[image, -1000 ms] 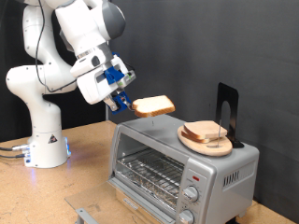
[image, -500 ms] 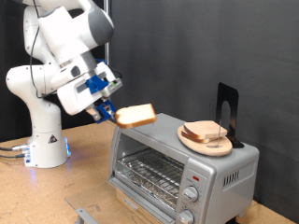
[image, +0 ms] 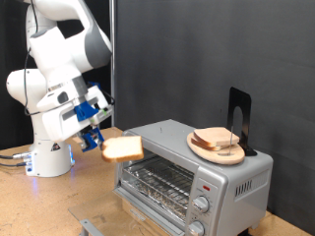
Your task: Make a piece of toast with the oven
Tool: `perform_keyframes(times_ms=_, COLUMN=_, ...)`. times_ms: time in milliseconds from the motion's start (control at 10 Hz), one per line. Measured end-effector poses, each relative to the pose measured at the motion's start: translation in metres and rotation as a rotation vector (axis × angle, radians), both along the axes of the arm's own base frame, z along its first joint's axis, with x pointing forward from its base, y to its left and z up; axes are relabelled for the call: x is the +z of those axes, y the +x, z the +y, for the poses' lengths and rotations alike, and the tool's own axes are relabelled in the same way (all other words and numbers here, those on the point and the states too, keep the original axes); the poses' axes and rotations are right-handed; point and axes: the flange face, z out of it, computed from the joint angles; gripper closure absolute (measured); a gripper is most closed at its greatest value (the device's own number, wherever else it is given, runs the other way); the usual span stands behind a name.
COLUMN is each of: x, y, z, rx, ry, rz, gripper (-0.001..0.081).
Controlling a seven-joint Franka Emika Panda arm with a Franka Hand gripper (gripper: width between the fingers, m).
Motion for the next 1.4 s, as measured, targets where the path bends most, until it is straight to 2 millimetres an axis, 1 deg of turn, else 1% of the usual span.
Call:
perform_keyframes(times_ms=400, x=-0.039, y=-0.001, z=-0.011, rx=0.003, ry=-0.032, rz=0.011, gripper=0.0406)
perform_keyframes(times_ms=700, x=-0.067, y=-0.004, z=-0.015, rx=0.013, ry=-0.022, rz=0.017, gripper=0.0406)
perform_keyframes(times_ms=900, x=-0.07, y=-0.003, z=-0.015, rx=0.015, ry=-0.016, rz=0.019, gripper=0.0406)
perform_keyframes(times_ms=1000, x=-0.07, y=-0.003, z=-0.014, rx=0.046, ry=-0.025, rz=0.023, gripper=0.0406)
perform_keyframes(times_ms=1200, x=-0.068, y=0.0, z=-0.009, rx=0.143, ry=-0.053, rz=0.029, gripper=0.0406)
perform_keyframes(times_ms=1400, x=-0.061, y=0.01, z=-0.002, rx=0.253, ry=-0.077, rz=0.065, gripper=0.0406)
